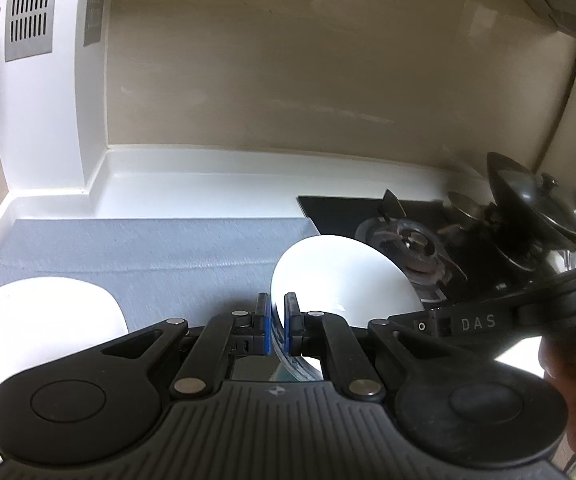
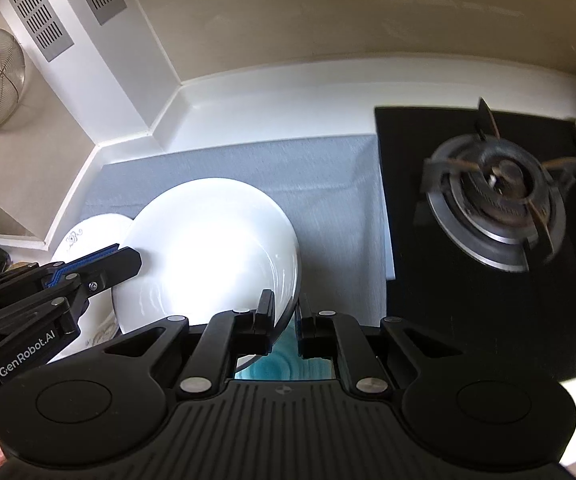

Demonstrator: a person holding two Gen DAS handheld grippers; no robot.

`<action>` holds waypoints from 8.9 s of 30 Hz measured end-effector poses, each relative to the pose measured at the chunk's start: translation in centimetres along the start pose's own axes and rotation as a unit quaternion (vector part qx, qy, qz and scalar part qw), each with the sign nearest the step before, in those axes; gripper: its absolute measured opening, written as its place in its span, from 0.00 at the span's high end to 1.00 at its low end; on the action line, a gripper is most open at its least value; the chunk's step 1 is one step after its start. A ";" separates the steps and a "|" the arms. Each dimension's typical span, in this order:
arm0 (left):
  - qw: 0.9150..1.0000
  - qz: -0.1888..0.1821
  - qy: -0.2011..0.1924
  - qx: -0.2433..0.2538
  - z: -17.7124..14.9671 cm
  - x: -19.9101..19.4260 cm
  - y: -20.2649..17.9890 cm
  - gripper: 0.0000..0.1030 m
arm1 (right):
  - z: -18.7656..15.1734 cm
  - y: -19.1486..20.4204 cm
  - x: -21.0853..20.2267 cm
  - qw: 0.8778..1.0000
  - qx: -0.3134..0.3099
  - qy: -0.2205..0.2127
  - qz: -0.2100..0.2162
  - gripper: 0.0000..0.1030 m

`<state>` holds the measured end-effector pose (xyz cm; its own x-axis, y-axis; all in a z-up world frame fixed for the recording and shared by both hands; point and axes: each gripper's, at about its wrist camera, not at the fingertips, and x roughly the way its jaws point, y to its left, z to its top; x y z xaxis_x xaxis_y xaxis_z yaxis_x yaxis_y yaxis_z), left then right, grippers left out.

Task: Organize plates and bowls
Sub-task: 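Lift the bowl stack with both tools toward the flower-patterned plates, then carry the bowl stack with both tools over the flower-patterned plate stack, then lower the bowl stack onto the flower-patterned plates with both tools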

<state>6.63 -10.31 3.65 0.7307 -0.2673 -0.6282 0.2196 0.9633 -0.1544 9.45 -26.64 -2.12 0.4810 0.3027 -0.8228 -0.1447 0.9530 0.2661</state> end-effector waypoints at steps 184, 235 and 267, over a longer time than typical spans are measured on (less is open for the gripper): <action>0.948 0.123 0.102 -0.274 -9.5 2.3 4.3 0.61 | -1.3 1.0 10.4 0.962 -0.133 0.168 0.169 0.61; 0.987 -0.003 0.028 -0.161 -2.6 -1.5 12.7 0.65 | -1.2 6.9 2.7 0.996 0.021 -0.021 0.089 0.62; 0.965 0.050 0.069 -0.249 -6.0 -1.6 24.8 0.65 | 0.7 17.7 12.2 0.993 -0.029 0.061 0.098 0.63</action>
<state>7.03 14.18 -3.76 0.6321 -0.1986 -0.7490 -0.2109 0.8860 -0.4129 13.40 -6.04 -7.11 0.3318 0.4773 -0.8137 -0.2766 0.8739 0.3998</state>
